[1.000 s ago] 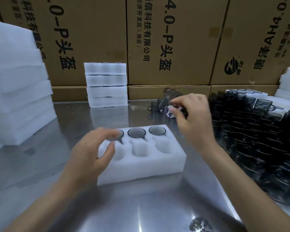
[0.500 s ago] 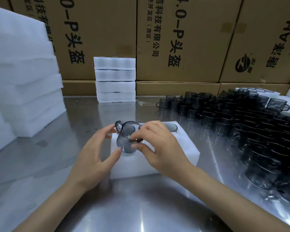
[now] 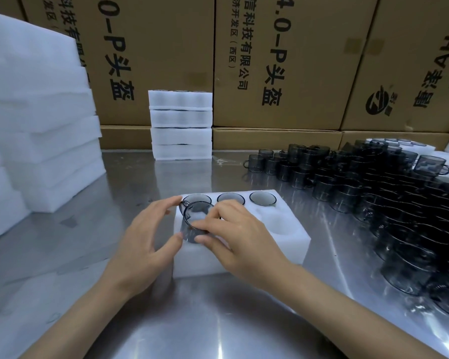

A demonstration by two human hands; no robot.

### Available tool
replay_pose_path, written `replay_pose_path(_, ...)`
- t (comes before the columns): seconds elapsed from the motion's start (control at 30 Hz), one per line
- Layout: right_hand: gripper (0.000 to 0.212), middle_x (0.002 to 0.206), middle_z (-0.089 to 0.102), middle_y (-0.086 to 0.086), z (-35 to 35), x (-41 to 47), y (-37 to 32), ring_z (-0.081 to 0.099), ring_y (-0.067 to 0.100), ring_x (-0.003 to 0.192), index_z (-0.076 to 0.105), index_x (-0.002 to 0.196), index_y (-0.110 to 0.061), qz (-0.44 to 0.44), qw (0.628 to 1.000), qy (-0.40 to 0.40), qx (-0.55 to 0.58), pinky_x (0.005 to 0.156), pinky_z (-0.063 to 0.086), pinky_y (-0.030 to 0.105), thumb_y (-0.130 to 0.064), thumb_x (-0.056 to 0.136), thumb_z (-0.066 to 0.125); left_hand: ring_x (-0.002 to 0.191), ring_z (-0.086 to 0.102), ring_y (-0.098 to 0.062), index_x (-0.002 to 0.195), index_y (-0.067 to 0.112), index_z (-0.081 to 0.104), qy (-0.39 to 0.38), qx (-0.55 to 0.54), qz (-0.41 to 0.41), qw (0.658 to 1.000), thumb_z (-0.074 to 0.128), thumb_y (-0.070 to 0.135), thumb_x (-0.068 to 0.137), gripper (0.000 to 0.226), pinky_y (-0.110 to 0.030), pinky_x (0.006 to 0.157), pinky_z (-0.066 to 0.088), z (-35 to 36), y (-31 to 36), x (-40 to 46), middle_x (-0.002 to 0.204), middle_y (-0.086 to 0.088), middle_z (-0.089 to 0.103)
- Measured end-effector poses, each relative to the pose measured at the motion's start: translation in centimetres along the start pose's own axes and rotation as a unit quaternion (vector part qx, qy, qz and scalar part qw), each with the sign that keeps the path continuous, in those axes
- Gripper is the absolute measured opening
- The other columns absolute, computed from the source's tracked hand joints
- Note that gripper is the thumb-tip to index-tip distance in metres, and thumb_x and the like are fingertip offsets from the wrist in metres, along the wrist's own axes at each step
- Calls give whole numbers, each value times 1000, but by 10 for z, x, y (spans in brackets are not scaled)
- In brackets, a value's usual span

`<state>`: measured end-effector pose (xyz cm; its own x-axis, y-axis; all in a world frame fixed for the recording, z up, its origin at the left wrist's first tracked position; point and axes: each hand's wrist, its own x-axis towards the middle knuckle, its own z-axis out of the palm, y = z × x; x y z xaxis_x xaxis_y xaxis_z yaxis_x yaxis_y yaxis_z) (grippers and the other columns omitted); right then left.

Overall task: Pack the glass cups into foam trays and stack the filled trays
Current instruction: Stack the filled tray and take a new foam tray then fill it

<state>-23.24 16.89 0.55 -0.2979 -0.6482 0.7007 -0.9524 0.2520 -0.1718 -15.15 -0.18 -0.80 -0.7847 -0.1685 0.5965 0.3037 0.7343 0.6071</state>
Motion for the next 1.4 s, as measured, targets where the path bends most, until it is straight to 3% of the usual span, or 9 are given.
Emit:
replay_pose_path(0.2, 42, 128, 56, -1, -6, -5, -1, 48, 14, 119, 56, 130, -10, 23, 999, 19, 19, 100, 39, 28, -29, 93, 55, 119, 53, -11, 126, 14, 58, 42, 95, 135, 985, 47, 32, 82, 49, -35, 99, 41, -10, 14, -1, 128, 5, 57)
replay_pose_path(0.33, 53, 149, 39, -3, -4, -9, 1, 35, 12, 137, 42, 142, -12, 46, 997, -53, -25, 111, 31, 32, -36, 95, 48, 105, 64, -19, 105, 12, 73, 65, 186, 227, 954, 50, 26, 81, 36, -41, 94, 45, -9, 17, -3, 114, 2, 67)
replay_pose_path(0.43, 54, 148, 40, -3, -1, -10, 1, 38, 12, 135, 42, 142, -12, 48, 995, -75, -51, 110, 33, 33, -38, 95, 48, 99, 67, -20, 92, 14, 77, 75, 196, 215, 954, 50, 25, 80, 31, -46, 91, 48, -10, 13, -3, 102, 4, 71)
replay_pose_path(0.57, 52, 144, 45, -2, 3, -9, -3, 44, 14, 131, 48, 138, -12, 58, 994, -76, -53, 107, 34, 26, -39, 94, 48, 96, 68, -16, 85, 15, 78, 81, 182, 182, 963, 50, 26, 80, 31, -41, 92, 47, -11, 9, -2, 95, 5, 73)
replay_pose_path(0.77, 51, 136, 55, 1, 5, -12, -4, 53, 17, 122, 57, 129, -12, 73, 986, -110, -99, 98, 44, 33, -46, 92, 45, 87, 70, -8, 81, 16, 78, 49, 165, 137, 975, 51, 31, 79, 31, -38, 90, 48, -3, 7, -4, 91, 8, 73)
replay_pose_path(0.93, 52, 133, 58, 5, 8, -12, -4, 55, 21, 120, 61, 123, -10, 63, 984, -117, -119, 97, 45, 34, -48, 91, 47, 85, 69, -5, 79, 15, 78, 51, 148, 113, 981, 52, 33, 78, 31, -39, 90, 49, -1, 6, -6, 90, 7, 74)
replay_pose_path(1.17, 51, 137, 54, 0, 1, -10, -1, 48, 17, 126, 55, 131, -15, 71, 985, -130, -88, 104, 35, 32, -48, 95, 42, 90, 65, -5, 87, 18, 77, 43, 126, 91, 987, 46, 36, 81, 36, -38, 89, 47, 0, 4, -9, 95, 12, 72)
replay_pose_path(1.3, 46, 127, 60, 0, -17, -7, 5, 50, 18, 121, 58, 128, -15, 118, 989, -54, -70, 101, 34, 32, -42, 96, 37, 93, 59, -6, 99, 17, 74, 40, 132, 107, 985, 46, 36, 83, 38, -29, 83, 44, 0, 3, -9, 98, 12, 69)
replay_pose_path(1.4, 47, 149, 37, -2, -38, -10, 22, 31, 17, 136, 43, 140, -19, 224, 963, 26, -150, 113, 19, 39, -41, 99, 35, 94, 56, -2, 105, 22, 70, 36, 114, 110, 987, 45, 37, 84, 36, -21, 82, 41, 0, 3, -9, 102, 21, 63)
